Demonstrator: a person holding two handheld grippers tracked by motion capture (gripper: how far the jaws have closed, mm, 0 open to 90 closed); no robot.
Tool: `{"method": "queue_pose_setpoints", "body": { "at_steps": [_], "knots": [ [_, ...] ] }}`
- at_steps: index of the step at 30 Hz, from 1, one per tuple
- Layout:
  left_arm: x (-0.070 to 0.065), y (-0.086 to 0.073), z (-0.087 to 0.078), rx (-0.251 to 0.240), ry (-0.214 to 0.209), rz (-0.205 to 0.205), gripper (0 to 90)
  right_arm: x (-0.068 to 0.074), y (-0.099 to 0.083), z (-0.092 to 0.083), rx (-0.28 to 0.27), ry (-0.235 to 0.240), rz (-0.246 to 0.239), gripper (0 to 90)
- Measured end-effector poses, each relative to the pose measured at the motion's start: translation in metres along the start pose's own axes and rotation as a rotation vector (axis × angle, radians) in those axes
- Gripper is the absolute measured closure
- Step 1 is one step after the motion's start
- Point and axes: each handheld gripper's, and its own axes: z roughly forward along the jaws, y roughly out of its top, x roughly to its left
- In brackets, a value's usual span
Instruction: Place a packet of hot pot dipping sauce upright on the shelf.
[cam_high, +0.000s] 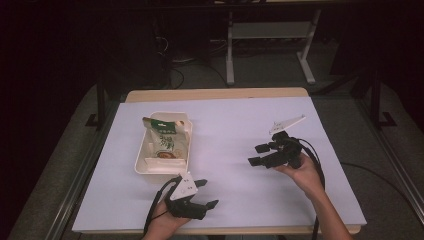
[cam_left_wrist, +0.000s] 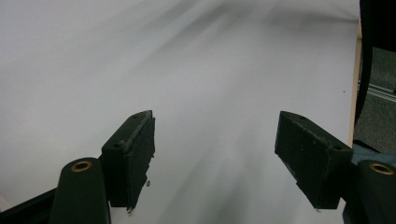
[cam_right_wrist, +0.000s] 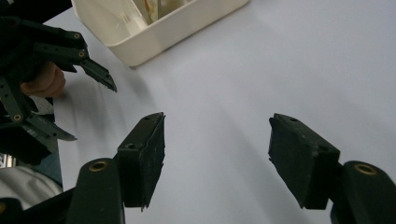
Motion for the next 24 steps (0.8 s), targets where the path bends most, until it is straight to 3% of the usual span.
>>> {"method": "queue_pose_setpoints", "body": {
  "at_steps": [24],
  "knots": [
    [-0.001, -0.002, 0.000, 0.008, 0.001, -0.002, 27.8, 0.014, -0.050, -0.010, -0.001, -0.033, 0.028, 34.8]
  ]
}}
